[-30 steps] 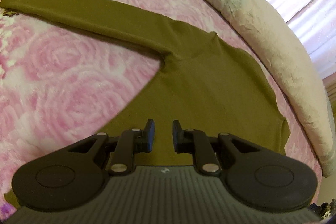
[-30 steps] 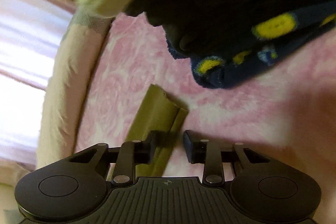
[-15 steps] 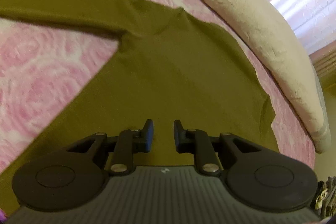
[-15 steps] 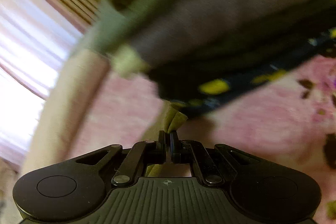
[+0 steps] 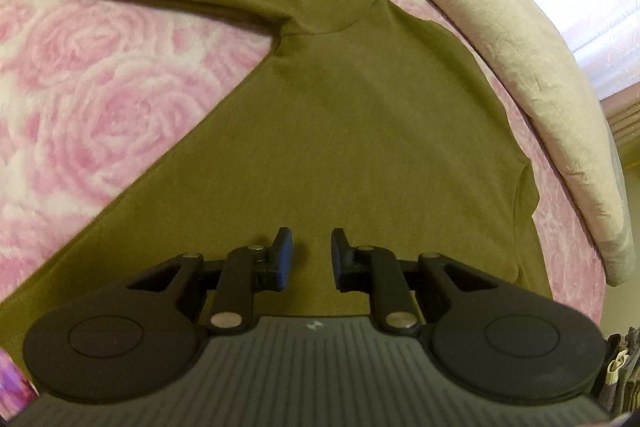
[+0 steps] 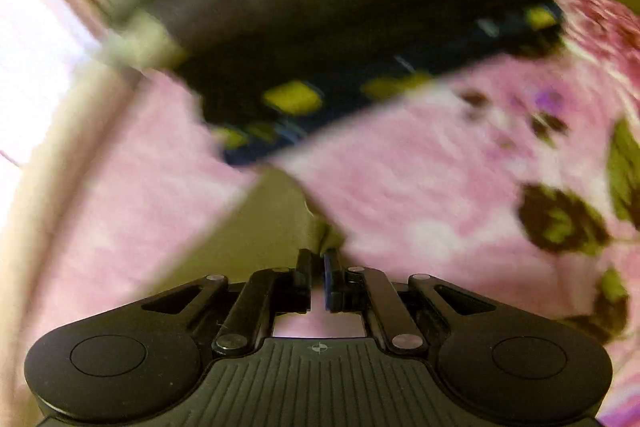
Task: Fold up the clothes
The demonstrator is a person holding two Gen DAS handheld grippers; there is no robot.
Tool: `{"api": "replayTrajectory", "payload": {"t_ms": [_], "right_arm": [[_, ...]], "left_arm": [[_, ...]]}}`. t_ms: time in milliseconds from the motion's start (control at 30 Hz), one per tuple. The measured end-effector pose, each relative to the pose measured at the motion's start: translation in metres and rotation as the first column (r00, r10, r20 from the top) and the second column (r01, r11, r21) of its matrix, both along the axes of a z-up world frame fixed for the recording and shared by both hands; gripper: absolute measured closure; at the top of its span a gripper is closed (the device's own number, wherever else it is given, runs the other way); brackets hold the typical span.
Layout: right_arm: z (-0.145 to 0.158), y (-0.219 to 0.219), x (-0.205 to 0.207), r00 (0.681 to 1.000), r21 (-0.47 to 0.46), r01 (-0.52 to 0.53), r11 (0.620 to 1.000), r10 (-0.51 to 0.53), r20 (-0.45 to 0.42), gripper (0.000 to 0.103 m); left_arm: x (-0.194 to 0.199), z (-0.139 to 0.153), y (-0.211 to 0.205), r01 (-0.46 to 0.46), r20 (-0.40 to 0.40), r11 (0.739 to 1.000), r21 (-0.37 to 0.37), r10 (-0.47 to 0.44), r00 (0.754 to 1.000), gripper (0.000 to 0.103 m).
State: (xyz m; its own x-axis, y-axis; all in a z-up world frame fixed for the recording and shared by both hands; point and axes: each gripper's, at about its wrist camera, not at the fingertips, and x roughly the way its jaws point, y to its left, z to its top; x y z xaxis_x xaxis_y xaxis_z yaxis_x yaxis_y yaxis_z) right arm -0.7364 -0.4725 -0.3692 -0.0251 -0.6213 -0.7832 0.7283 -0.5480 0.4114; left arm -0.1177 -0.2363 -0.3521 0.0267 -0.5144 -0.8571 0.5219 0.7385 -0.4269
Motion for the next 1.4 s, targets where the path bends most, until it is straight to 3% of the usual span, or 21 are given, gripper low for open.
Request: {"api": "replayTrajectory", "payload": {"t_ms": [67,100,133,167,200,233,333,400,500,533,633,667,800,1000,1033,1067,1100,1133,1167,1233,1400], "right_arm": [[0.0,-0.003,-0.005,1.0,0.018,0.02,1.0,-0.021,0.024,0.101],[0.004,-0.006,-0.007,0.999,0.032,0.023,0.999,-0.024,0.028,0.093],[0.009,-0.006,-0.007,1.0,0.033,0.018,0.999,-0.018,0.017,0.078],[0.015,-0.004,-0.007,1.0,0.036,0.023,0.999,-0.022,-0.001,0.042],[0.021,-0.002,-0.007,1.0,0.037,0.027,0.999,-0.026,-0.018,0.027],[0.027,0.001,-0.007,1.0,0.021,0.012,1.0,-0.012,-0.016,0.027],[0.035,0.008,0.009,0.978,0.013,-0.206,0.979,0.205,0.048,0.027],[0.034,0.024,0.035,0.905,0.025,-0.41,0.912,0.404,0.132,0.028],[0.023,0.058,0.083,0.717,0.028,-0.667,0.744,0.632,0.294,0.028],[0.017,0.075,0.099,0.649,0.022,-0.723,0.691,0.666,0.368,0.029],[-0.003,0.121,0.133,0.525,0.041,-0.81,0.585,0.693,0.494,0.041],[-0.006,0.137,0.142,0.514,0.043,-0.818,0.574,0.694,0.503,0.041],[-0.009,0.161,0.156,0.525,0.025,-0.799,0.6,0.677,0.516,0.042],[-0.008,0.17,0.178,0.508,0.028,-0.827,0.561,0.727,0.461,0.042],[-0.009,0.169,0.182,0.512,0.028,-0.826,0.564,0.727,0.456,0.042],[-0.01,0.168,0.187,0.516,0.029,-0.823,0.567,0.727,0.452,0.042],[-0.01,0.169,0.191,0.522,0.028,-0.818,0.574,0.722,0.454,0.053],[-0.013,0.173,0.192,0.531,0.044,-0.812,0.581,0.707,0.468,0.067],[-0.016,0.177,0.194,0.54,0.061,-0.806,0.588,0.69,0.483,0.096],[-0.013,0.181,0.194,0.558,0.082,-0.794,0.603,0.666,0.495,0.098],[0.025,0.183,0.179,0.593,0.045,-0.751,0.658,0.643,0.485,0.099]], "left_arm": [[0.002,0.002,0.007,0.006,0.018,1.0,-0.001,-0.006,1.0,0.08],[0.004,0.002,0.011,0.007,0.031,1.0,0.01,-0.007,1.0,0.079],[0.006,0.003,0.016,0.007,0.043,1.0,0.022,-0.008,0.999,0.079],[0.009,0.004,0.022,0.003,0.052,0.999,0.032,-0.005,0.999,0.079],[0.014,0.006,0.028,-0.003,0.061,0.999,0.039,0.001,0.998,0.079],[0.018,0.008,0.035,-0.01,0.07,0.999,0.044,0.007,0.998,0.079],[0.032,0.015,0.058,-0.005,0.098,0.998,0.068,-0.002,0.995,0.078],[0.041,0.018,0.074,0.027,0.092,0.996,0.08,-0.034,0.995,0.072],[0.053,0.023,0.096,0.129,0.054,0.988,0.081,-0.134,0.99,0.064],[0.056,0.023,0.103,0.163,0.044,0.983,0.083,-0.167,0.985,0.062],[0.067,0.016,0.126,0.22,0.015,0.971,0.088,-0.222,0.975,0.058],[0.071,0.012,0.134,0.226,0.002,0.97,0.089,-0.227,0.974,0.057],[0.079,-0.005,0.147,0.263,-0.046,0.963,0.05,-0.261,0.964,0.057],[0.082,-0.03,0.157,0.321,-0.11,0.946,-0.037,-0.323,0.94,0.055],[0.083,-0.034,0.159,0.329,-0.12,0.943,-0.051,-0.333,0.935,0.056],[0.083,-0.038,0.16,0.338,-0.13,0.939,-0.066,-0.344,0.93,0.068],[0.083,-0.041,0.16,0.362,-0.154,0.929,-0.071,-0.369,0.917,0.079],[0.082,-0.043,0.159,0.391,-0.181,0.917,-0.074,-0.398,0.899,0.101],[0.081,-0.045,0.158,0.419,-0.209,0.904,-0.077,-0.426,0.88,0.102],[0.084,-0.036,0.158,0.456,-0.199,0.884,-0.105,-0.467,0.861,0.102],[0.119,0.001,0.173,0.387,-0.25,0.89,-0.242,-0.442,0.861,0.102]]}}
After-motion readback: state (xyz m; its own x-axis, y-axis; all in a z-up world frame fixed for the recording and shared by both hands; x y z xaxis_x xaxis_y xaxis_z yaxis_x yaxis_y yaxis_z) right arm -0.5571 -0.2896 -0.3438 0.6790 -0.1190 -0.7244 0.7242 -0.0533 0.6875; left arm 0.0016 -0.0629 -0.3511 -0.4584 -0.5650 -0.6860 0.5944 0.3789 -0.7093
